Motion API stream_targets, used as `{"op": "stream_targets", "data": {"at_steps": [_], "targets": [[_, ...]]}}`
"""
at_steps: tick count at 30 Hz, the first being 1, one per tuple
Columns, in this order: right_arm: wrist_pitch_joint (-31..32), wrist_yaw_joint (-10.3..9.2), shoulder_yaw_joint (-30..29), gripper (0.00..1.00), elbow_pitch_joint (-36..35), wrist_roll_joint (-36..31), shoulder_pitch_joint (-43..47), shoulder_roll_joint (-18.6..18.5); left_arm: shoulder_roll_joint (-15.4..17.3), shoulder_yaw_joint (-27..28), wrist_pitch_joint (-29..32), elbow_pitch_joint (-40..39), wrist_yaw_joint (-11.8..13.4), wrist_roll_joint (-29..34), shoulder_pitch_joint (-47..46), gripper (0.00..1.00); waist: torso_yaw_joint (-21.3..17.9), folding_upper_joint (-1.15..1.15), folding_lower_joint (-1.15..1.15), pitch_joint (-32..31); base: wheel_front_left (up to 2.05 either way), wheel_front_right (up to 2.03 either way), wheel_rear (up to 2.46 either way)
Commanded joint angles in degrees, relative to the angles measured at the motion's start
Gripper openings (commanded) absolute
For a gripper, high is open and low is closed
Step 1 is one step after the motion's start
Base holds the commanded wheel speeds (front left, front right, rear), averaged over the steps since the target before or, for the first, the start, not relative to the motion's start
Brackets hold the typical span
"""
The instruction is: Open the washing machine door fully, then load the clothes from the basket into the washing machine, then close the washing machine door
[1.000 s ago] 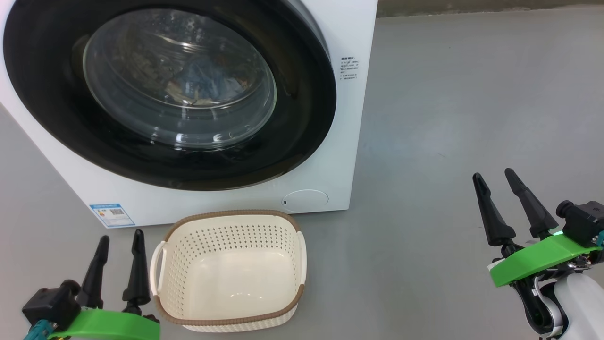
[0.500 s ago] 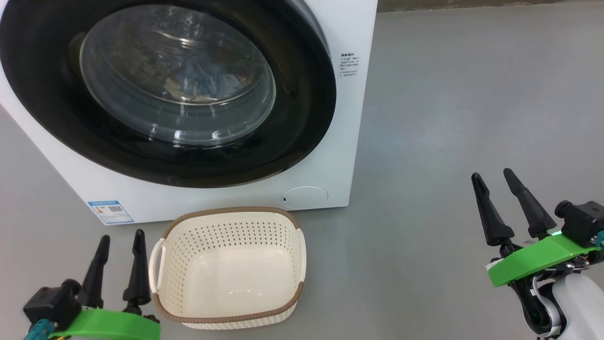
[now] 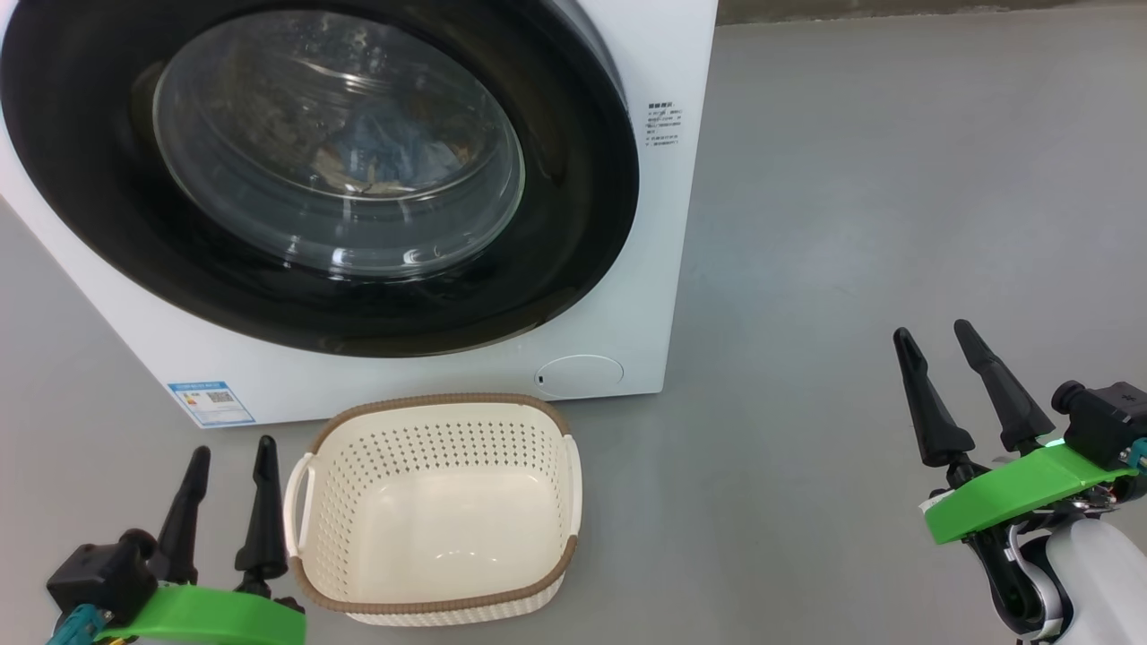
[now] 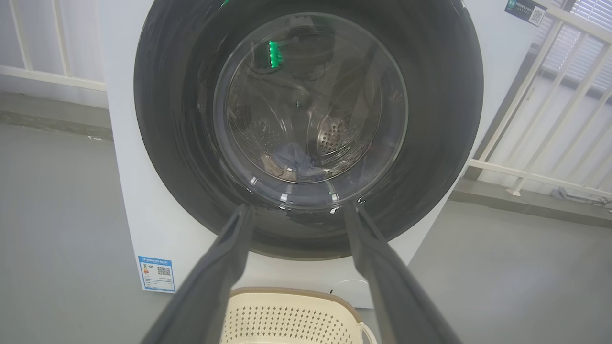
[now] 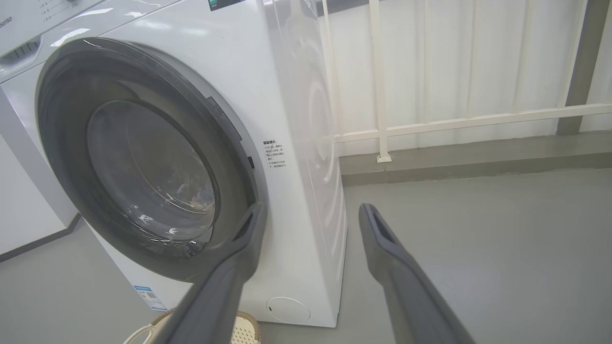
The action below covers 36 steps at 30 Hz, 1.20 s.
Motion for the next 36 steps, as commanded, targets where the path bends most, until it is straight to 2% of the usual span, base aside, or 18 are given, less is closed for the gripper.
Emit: {"op": "stream_targets", "data": {"at_steps": [1, 10, 11, 16, 22, 26, 36], "targets": [[-0.28, 0.00, 0.54, 1.00, -1.22, -0.21, -0.03, -0.58, 1.74, 1.66, -0.22, -0.81, 0.33, -0.32, -2.31, 1.00, 0.01, 0.00, 0.00, -0.03, 0.00, 0.00, 0.00], [-0.28, 0.00, 0.48, 1.00, -1.12, -0.24, 0.03, -0.55, 1.83, 1.25, 0.03, -0.77, 0.24, -1.23, -2.14, 1.00, 0.04, 0.00, 0.00, -0.35, 0.00, 0.00, 0.00], [0.01, 0.00, -0.15, 0.00, 0.19, 0.03, 0.03, 0.20, 0.09, -0.47, 0.08, 0.14, -0.01, -1.05, 0.07, 0.00, 0.04, 0.00, 0.00, -0.35, 0.00, 0.00, 0.00], [0.11, 0.00, 0.68, 0.00, 3.10, 0.28, 2.85, 2.65, -1.87, -0.87, 0.19, 2.69, -0.04, -1.31, 2.28, 0.00, 0.04, 0.00, 0.00, -0.38, 0.00, 0.00, 0.00], [1.10, 0.00, -0.26, 0.00, 2.73, 3.11, 3.15, 3.23, -2.14, -0.24, 1.26, 2.33, -0.06, -4.31, 2.27, 0.00, 0.05, 0.00, 0.09, -0.58, 0.00, 0.00, 0.00], [1.75, 0.00, -0.89, 0.00, 2.56, 4.99, 3.30, 3.61, -2.31, 0.13, 1.92, 2.07, -0.05, -6.31, 2.27, 0.00, 0.05, 0.00, 0.01, -0.58, 0.00, 0.00, 0.00], [3.55, 0.00, -2.62, 0.00, 2.03, 10.13, 3.69, 4.66, -2.80, 1.15, 3.74, 1.41, -0.08, -11.85, 2.24, 0.00, 0.06, 0.00, 0.00, -0.75, 0.00, 0.00, 0.00]]}}
